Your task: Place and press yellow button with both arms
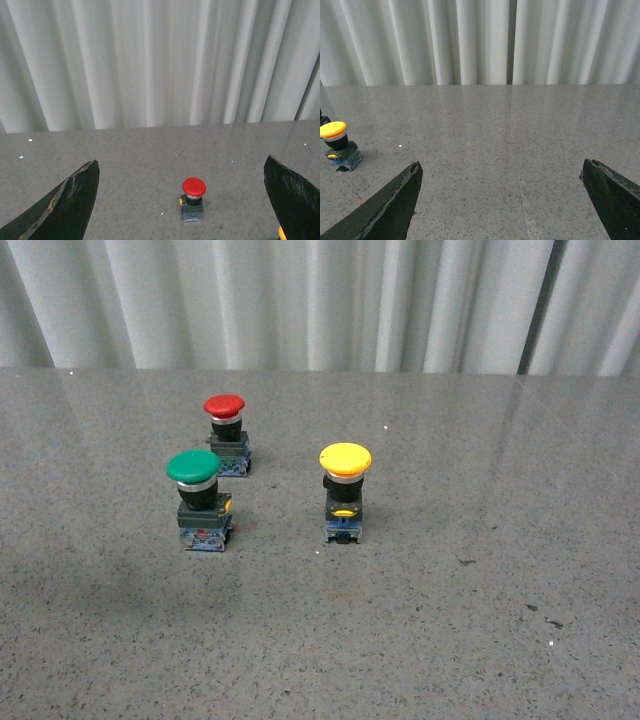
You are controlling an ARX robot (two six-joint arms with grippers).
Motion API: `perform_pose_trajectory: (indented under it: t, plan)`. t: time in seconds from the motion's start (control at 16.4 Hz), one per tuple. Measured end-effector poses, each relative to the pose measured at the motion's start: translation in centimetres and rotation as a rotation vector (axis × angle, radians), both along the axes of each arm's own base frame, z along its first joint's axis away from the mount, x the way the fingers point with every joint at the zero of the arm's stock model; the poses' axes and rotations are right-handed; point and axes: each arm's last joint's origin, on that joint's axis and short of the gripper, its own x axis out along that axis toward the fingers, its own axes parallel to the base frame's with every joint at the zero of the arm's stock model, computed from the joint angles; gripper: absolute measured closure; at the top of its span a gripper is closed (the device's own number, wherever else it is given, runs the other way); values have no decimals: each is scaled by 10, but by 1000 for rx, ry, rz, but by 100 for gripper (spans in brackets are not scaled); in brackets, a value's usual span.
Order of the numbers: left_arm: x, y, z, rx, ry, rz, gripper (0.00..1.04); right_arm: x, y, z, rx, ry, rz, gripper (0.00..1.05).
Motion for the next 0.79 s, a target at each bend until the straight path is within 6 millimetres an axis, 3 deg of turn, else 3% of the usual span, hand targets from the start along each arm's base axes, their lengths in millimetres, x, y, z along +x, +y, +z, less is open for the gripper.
perform_pose_trajectory:
  t: [0.06, 0.12, 0.18, 0.24, 0.37, 0.43, 0.49, 0.55, 0.79]
  plan:
    - [-19, 13, -2, 31, -1, 20, 8, 0, 0, 0, 0, 0, 0, 6]
    - [-34, 25, -8, 32, 24, 67, 17, 0, 0, 0, 0, 0, 0, 6]
    - [-59, 46, -34, 16, 55, 108, 33, 0, 0, 0, 0, 0, 0, 6]
    - [-68, 52, -45, 1, 42, 125, 44, 0, 0, 0, 0, 0, 0, 6]
    - [-75, 56, -50, -13, 7, 97, 66, 0, 0, 0, 0, 0, 0, 6]
    - [-80, 60, -68, -9, 32, 102, 88, 0, 0, 0, 0, 0, 0, 6]
    - [-89, 72, -82, -15, 17, 103, 103, 0, 0, 0, 0, 0, 0, 6]
    - [-95, 72, -94, -14, 27, 99, 103, 0, 0, 0, 0, 0, 0, 6]
    - [-100, 72, -101, -14, 26, 99, 103, 0, 0, 0, 0, 0, 0, 6]
